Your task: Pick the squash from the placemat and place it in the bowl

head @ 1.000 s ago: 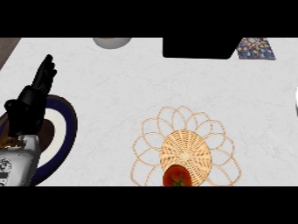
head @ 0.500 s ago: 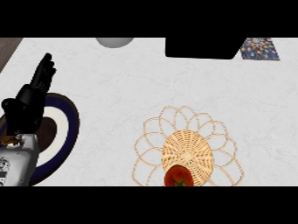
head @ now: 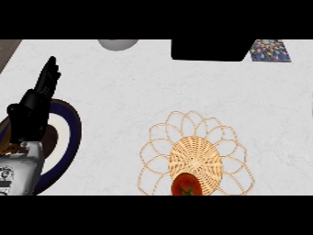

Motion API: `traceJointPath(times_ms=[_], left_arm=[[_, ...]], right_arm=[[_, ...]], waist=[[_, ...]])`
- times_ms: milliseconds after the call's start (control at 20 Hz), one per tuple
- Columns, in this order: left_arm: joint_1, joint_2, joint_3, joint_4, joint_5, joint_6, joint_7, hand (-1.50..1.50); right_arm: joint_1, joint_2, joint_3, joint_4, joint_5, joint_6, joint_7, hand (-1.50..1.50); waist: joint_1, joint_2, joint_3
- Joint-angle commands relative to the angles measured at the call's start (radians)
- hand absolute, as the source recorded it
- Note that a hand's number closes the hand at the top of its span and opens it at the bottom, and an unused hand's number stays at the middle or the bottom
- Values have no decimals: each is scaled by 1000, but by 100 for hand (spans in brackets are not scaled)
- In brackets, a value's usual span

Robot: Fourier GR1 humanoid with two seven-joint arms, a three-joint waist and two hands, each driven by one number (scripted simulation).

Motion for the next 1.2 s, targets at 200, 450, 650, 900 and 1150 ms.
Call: traceJointPath(times_ms=[200, 450, 650, 900, 1150], left_arm=[[-12, -3, 16, 24, 4, -3, -1, 0], [24, -2, 26, -3, 11, -6, -17, 0], [37, -6, 17, -23, -8, 5, -2, 0], [28, 0, 28, -21, 8, -9, 12, 0], [47, 1, 31, -17, 1, -8, -9, 0]], right_arm=[[67, -154, -77, 107, -85, 238, -68, -150], [152, -214, -119, 134, -139, 407, -134, -150], [241, -229, -108, 118, -145, 512, -203, -150], [303, -206, -85, 72, -151, 562, -264, -150], [349, -201, -89, 47, -188, 585, -273, -150]], waist=[[-17, -3, 0], [-21, -6, 1], [-30, -10, 2], [-39, -13, 2], [-42, -15, 0]])
